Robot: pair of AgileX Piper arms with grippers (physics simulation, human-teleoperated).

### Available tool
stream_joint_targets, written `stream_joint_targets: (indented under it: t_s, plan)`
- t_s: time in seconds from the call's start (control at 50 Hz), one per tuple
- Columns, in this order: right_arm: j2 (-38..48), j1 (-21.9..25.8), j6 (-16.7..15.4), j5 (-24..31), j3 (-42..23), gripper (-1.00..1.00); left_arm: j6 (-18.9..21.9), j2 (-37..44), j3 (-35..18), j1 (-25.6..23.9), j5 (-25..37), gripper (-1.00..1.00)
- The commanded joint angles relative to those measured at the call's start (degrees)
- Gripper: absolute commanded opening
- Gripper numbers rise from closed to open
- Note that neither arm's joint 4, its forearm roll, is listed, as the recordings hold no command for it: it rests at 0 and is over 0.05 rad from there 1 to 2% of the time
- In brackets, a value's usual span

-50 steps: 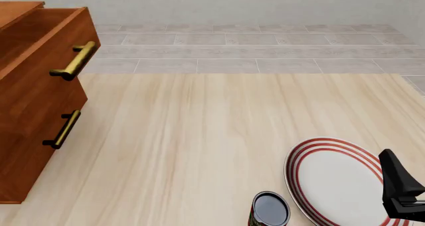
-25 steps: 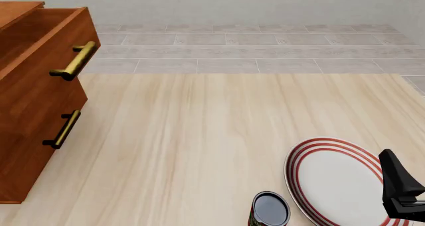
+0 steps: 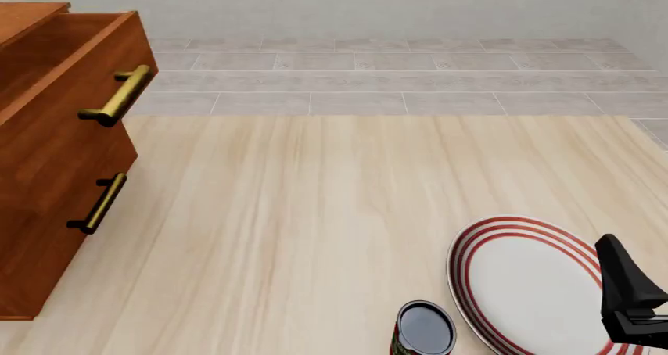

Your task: Put the bowl on top of the cabinet.

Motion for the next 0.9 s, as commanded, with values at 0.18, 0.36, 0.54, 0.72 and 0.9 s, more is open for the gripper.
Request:
stream_joint_targets:
  t_s: [0.18,0.36,0.54,0.72,0.9]
  plan:
    - [0.0,0.0,0.0,0.0,0.0,1.00,-2.0,0.2,2.6,-0.4,0.7,-1.00]
    - [0.0,0.0,0.0,0.0,0.0,1.00,-3.3,-0.1,5.9,-0.8,1.0,-1.00]
    - [0.0,0.0,0.0,0.0,0.0,1.00,-5.7,0.1,5.9,-0.1,1.0,-1.00]
    - [0.0,0.0,0.0,0.0,0.0,1.00,-7.3,0.8,4.5,-0.6,1.0,-1.00]
    - [0.0,0.0,0.0,0.0,0.0,1.00,-9.0,2.5,7.1,-0.9,-1.0,-1.00]
